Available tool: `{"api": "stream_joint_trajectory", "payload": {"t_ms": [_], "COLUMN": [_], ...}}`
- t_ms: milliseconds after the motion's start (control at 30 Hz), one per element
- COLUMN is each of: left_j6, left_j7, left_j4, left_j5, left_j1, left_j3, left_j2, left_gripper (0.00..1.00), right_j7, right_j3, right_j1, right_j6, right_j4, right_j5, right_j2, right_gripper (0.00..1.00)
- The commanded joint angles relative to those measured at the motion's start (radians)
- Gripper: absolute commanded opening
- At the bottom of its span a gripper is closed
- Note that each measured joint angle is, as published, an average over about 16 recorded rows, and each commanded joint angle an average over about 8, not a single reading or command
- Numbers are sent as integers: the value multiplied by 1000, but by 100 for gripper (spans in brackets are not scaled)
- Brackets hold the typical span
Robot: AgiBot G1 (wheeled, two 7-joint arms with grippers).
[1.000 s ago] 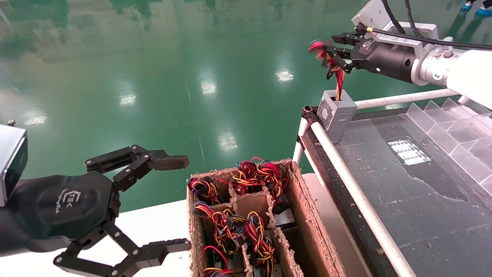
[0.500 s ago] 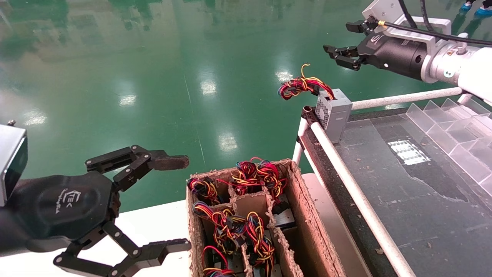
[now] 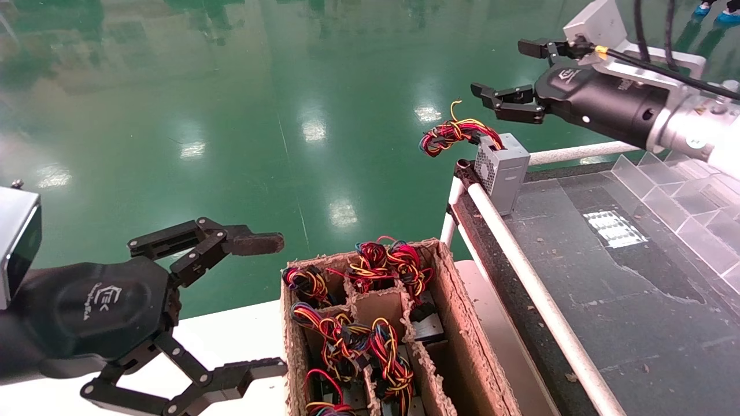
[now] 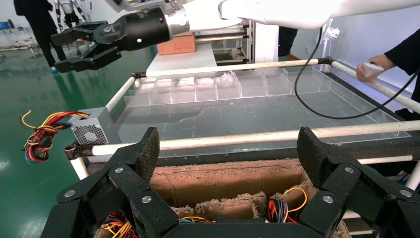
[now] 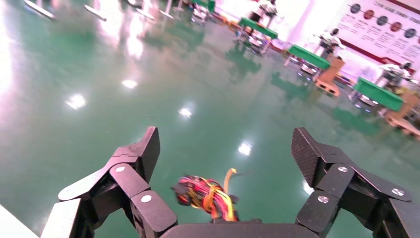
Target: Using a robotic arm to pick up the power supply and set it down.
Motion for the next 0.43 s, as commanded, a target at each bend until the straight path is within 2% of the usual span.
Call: {"api": "stream_joint_trajectory", "payload": {"t_ms": [33,433], "left_j6": [0,0], "left_j7": [0,0], "left_j4": [0,0], "left_j5": [0,0], "left_j1": [0,0], "left_j3": [0,0], "left_j2": [0,0], "left_gripper": [100,100], "right_j7": [23,144], "right_j3": [11,66], "right_j1": [-27,-171], "right_j6": [-20,-128], "right_j4": [43,267], "right_j5": [13,79], "right_j2": [18,114], "right_gripper": [100,100]}}
